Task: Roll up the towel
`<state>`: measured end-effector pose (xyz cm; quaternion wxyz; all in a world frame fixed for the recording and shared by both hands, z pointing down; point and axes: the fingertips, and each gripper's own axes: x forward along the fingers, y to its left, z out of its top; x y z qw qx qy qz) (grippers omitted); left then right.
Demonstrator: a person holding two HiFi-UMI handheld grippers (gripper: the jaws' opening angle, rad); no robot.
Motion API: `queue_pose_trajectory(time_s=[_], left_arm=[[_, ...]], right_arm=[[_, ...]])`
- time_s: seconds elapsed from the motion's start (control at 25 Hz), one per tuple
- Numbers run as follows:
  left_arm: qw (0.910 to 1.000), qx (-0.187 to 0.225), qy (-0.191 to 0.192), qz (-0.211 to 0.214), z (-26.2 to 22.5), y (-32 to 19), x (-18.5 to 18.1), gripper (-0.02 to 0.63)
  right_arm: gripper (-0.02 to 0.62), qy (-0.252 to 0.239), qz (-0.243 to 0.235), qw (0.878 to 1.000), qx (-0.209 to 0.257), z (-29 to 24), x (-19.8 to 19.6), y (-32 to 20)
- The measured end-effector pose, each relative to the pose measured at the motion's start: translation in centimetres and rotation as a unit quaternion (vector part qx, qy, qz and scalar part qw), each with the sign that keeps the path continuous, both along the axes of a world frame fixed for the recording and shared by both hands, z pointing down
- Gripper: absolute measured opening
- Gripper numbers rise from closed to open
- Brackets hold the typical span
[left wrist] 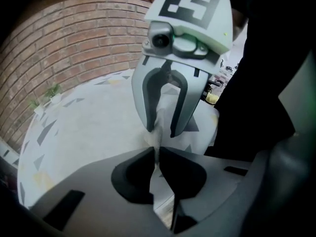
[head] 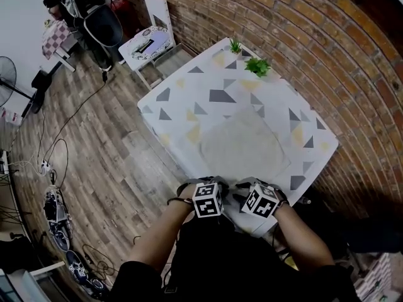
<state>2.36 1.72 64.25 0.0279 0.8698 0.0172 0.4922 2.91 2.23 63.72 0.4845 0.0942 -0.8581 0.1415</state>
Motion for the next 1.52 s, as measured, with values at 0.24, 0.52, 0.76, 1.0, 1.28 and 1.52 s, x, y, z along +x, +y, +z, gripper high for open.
queue_pose_trajectory(time_s=[0.24, 0.52, 0.76, 1.0, 1.28, 1.52], left_arm=[[0.9988, 0.046, -0.02, -0.003, 0.1, -1.2, -0.6, 0.044], [0.9988, 0.041, -0.023, -0.014, 0.2, -1.7, -0.4, 0.044], [0.9987, -0.004, -0.03, -0.042, 1.8, -2.8, -0.8, 0.044], [0.9984, -0.025, -0.029, -0.04, 1.5, -3.3, -0.6, 0.044], [0.9957, 0.076, -0.036, -0.039, -0.5, -4.0, -0.7, 0.127], [0.9911, 0.126, -0.032, 0.028, -1.4, -1.1, 1.3, 0.126]], right_arm=[[0.056, 0.021, 0.022, 0.999, -0.009, 1.8, 0.5, -0.4], [0.048, 0.017, 0.029, 0.998, -0.055, 1.8, 0.5, -0.9], [0.096, 0.012, 0.038, 0.996, -0.075, 0.8, 1.1, -2.2], [0.048, 0.001, 0.069, 0.995, -0.071, 0.9, 2.3, -3.6], [0.049, 0.027, 0.095, 0.994, -0.054, 2.5, 2.4, -4.4], [0.055, 0.035, 0.107, 0.992, -0.05, 2.5, 2.4, -4.2]])
